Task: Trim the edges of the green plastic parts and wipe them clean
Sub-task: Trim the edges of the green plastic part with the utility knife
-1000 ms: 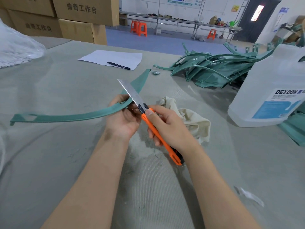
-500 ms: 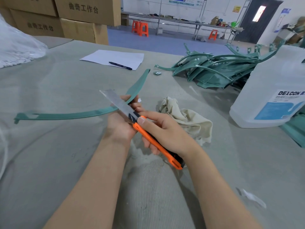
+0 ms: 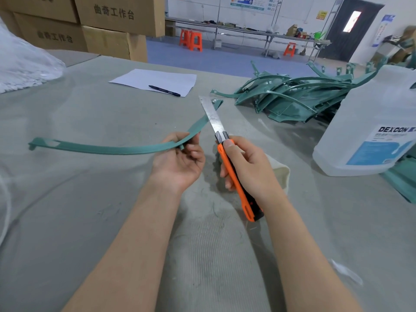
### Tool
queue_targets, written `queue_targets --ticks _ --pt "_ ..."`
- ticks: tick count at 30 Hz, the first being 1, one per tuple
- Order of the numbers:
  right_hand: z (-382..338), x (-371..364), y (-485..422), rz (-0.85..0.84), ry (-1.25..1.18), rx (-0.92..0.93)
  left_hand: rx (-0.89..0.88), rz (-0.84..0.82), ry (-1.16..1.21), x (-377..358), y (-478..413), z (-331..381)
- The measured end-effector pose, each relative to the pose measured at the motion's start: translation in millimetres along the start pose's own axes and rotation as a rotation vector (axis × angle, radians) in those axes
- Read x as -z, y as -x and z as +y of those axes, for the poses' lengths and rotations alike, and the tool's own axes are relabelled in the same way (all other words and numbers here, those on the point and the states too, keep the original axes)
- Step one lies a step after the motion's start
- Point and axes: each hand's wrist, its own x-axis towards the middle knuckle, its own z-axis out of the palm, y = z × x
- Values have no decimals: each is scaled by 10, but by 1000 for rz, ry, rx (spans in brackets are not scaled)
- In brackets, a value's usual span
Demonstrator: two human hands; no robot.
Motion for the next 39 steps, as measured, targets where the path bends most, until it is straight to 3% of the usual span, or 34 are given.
queue_targets --ticks 26,34,39 --pt "-24 -90 41 -122 -53 43 -49 4 37 -51 32 -20" --pt "-32 -205 73 -250 -5 69 -33 80 119 -5 -1 -8" --pt "-47 -137 52 -131 -57 80 -41 24 54 -33 21 -14"
